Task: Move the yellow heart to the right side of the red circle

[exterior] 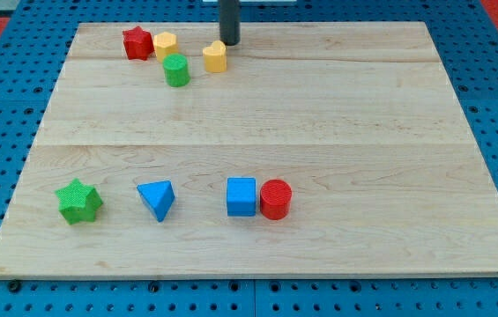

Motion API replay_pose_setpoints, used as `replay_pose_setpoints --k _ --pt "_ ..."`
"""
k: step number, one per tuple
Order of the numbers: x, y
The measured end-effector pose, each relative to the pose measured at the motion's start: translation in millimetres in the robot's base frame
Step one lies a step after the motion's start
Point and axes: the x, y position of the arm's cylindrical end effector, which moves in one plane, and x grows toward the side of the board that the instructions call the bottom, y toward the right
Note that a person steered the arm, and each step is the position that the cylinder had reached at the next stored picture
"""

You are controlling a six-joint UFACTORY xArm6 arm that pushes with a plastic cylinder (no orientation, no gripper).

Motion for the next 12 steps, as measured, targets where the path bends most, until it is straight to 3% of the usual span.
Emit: replay_pose_setpoints --k 2,3,4,5,6,8,9,10,11,12 --pt "83.0 64.2" --pt "9.6 61.1" --pt "19.9 3.7" --pt "69.8 -5.7" --pt "91.4 11.2" --pt "56.2 -23.6" --pt "94.6 -59.3" --pt "115.2 16.8" --pt "105.5 36.3" --pt "184.3 87.9"
